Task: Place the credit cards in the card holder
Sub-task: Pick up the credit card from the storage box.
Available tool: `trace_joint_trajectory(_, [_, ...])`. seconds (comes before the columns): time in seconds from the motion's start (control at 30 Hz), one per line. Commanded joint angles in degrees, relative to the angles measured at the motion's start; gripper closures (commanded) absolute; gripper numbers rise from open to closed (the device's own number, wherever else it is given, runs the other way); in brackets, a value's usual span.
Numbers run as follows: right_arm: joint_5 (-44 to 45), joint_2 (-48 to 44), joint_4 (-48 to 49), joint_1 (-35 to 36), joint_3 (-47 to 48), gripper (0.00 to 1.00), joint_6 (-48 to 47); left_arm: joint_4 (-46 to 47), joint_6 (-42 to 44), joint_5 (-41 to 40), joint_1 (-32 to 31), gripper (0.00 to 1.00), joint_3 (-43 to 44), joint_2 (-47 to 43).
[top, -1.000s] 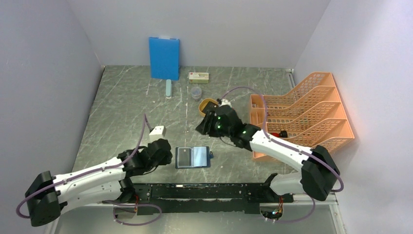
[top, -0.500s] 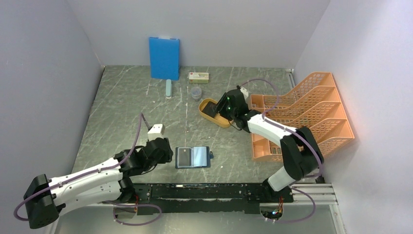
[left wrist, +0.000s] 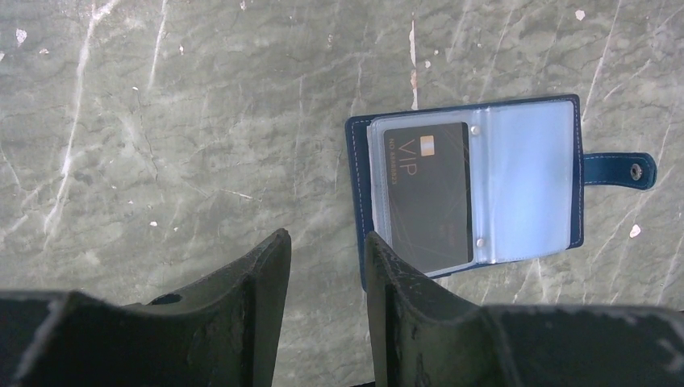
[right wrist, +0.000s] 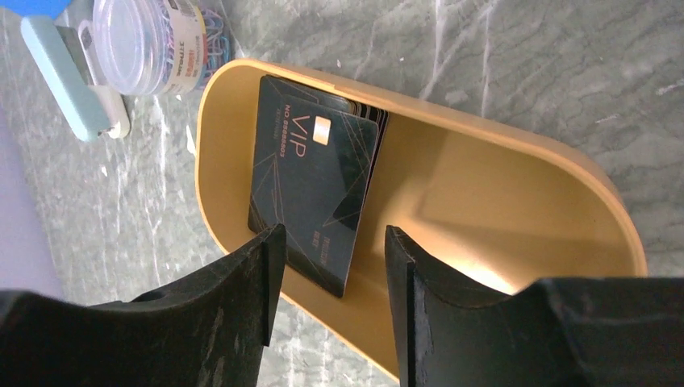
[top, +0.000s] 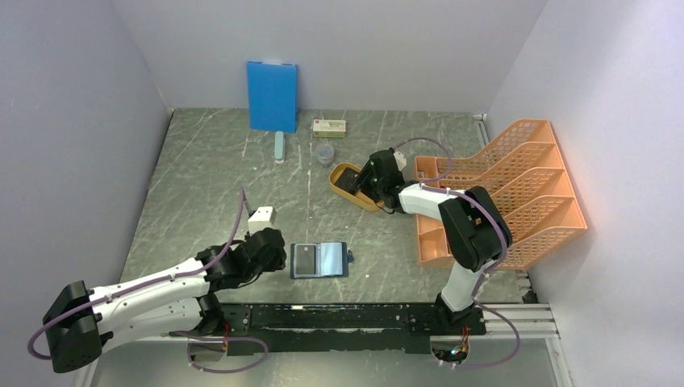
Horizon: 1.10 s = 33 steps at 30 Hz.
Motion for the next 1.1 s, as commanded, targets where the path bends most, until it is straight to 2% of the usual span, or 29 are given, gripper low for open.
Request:
trace_joint_trajectory(0.0, [-0.54,2.24,3.36,-0.63,1.11,0.49,1.65,1.54,-0.38,-0.89,0.34,0.56,1.07,-0.10])
trace_joint_trajectory(0.23, [-2.13,4.20,4.53,-1.20,1.11,0.55,2.23,1.21,-0.38,-1.27,0.31,0.56,1.22,0.38])
trace_joint_trajectory(0.47, [-3.29,4.44,5.42,-1.57,0.66,0.72,2.34,1.38,-0.51,-1.13,0.28,0.56,1.03,0.53])
trace_joint_trajectory(0.83, [-3.65,2.94,6.22,-1.90,-0.74,0.93,2.82,1.47,-0.65,-1.13,0.33,0.56,0.77,0.65])
trace_joint_trajectory(0.97, [-3.85,2.10,5.97,-1.83,-0.91,1.00,3.10,1.39,-0.61,-1.25,0.33,0.56,0.85,0.73])
trace_joint_trajectory(1.07, [-3.74,1.07,5.63,-1.86,-1.30,1.00,3.51,1.22,-0.61,-1.51,0.34,0.56,0.94,0.50])
